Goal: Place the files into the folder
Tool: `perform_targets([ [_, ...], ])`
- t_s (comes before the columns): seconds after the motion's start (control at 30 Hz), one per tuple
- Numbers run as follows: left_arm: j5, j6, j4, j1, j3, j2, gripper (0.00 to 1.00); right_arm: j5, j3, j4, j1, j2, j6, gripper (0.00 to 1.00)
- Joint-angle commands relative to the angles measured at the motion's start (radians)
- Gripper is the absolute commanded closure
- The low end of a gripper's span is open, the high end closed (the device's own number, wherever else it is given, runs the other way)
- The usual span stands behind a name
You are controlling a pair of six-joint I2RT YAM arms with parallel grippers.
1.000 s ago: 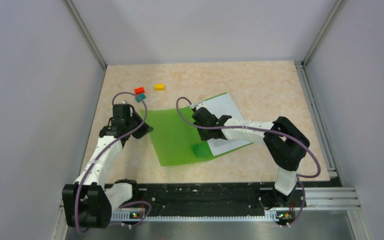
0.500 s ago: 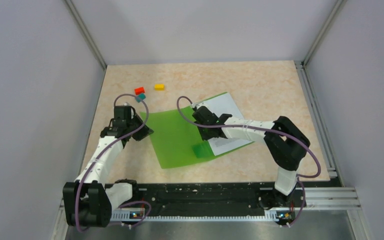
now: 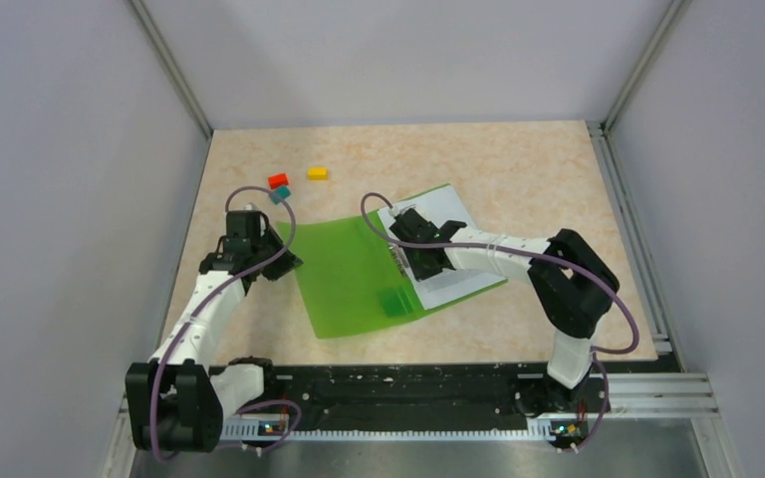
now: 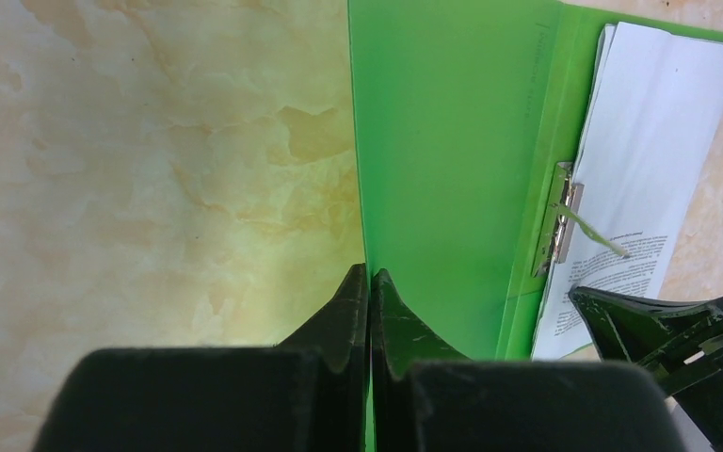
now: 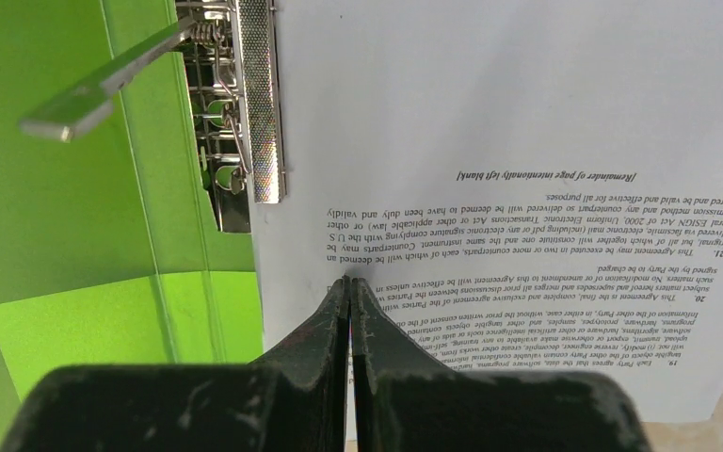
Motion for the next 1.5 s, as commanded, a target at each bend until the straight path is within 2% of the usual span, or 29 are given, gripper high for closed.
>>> perform_targets([
  [0.0,-0.016,0.029,0.0,0.004,0.009,0.005,1.0,0.011,0.018,-0.013,-0.004,-0.006,-0.004,1.0],
  [0.37,0.061,0.051,0.019,0.003,0.033,0.024,1.0,-0.059,0.119,0.028,-0.004,-0.065,-0.03,1.0],
  [0.57,0.082,0.058,0.026,0.003,0.042,0.035,1.0,-0.017,0.252,-0.03,0.012,-0.017,-0.099,0.88],
  [0.8,0.082,0.062,0.02,0.002,0.05,0.037,1.0,0.047,0.378,-0.11,0.057,0.062,-0.158,0.83],
  [1.03,0.082,0.062,0.019,0.004,0.053,0.036,1.0,0.075,0.454,-0.181,0.095,0.132,-0.197,0.8],
  [1.47,0.073,0.062,0.022,0.003,0.053,0.041,1.0,0.125,0.481,-0.202,0.116,0.18,-0.215,0.81],
])
